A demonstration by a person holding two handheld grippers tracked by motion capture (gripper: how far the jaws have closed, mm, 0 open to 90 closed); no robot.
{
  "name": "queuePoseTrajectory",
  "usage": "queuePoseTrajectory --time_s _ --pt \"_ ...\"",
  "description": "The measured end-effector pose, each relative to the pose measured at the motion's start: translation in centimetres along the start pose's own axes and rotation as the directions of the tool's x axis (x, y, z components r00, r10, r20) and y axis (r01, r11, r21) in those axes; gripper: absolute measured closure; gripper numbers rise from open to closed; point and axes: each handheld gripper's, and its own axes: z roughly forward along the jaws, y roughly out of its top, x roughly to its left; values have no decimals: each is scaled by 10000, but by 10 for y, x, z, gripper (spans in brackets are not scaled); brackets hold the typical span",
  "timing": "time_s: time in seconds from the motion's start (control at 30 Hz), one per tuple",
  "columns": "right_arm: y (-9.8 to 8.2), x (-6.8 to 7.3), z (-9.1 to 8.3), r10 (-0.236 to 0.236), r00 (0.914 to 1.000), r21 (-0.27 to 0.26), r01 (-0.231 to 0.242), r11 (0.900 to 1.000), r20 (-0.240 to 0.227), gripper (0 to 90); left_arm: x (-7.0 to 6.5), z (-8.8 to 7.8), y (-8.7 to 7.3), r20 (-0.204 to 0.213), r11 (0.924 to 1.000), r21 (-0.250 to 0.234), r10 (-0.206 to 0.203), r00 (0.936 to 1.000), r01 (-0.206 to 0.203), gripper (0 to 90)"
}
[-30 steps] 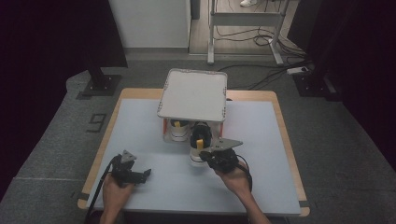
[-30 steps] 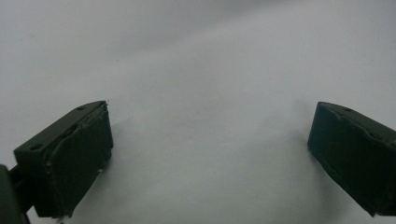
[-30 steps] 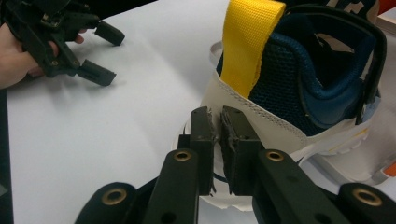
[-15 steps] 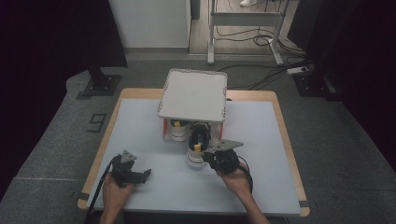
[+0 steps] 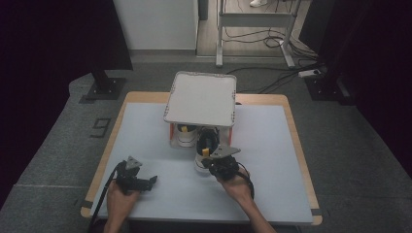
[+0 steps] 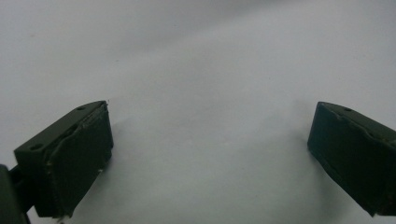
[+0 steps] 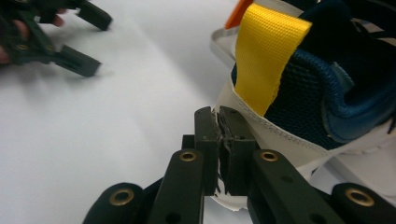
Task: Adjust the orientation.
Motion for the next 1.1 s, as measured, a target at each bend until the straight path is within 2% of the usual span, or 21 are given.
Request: queuePoseTrajectory --time_s 0.07,0.13,0.3,0.53,1.1 --pt "0 -4 1 53 9999 -17 -53 10000 98 857 0 0 0 -1 10000 0 0 10000 0 0" --pt "-1 -10 1 205 9998 -176 -205 9996 -15 863 0 0 0 -7 10000 -8 -2 10000 2 0" --pt "3 -14 4 25 10000 -270 -27 9996 -76 882 0 0 0 -2 10000 0 1 10000 -1 0" --pt "7 -15 5 17 10000 -411 -19 9992 -53 888 0 0 0 -3 10000 -2 -1 10000 1 0" --pt "4 -15 5 69 10000 -391 -70 9992 -33 889 0 0 0 -7 10000 -11 -1 10000 1 0"
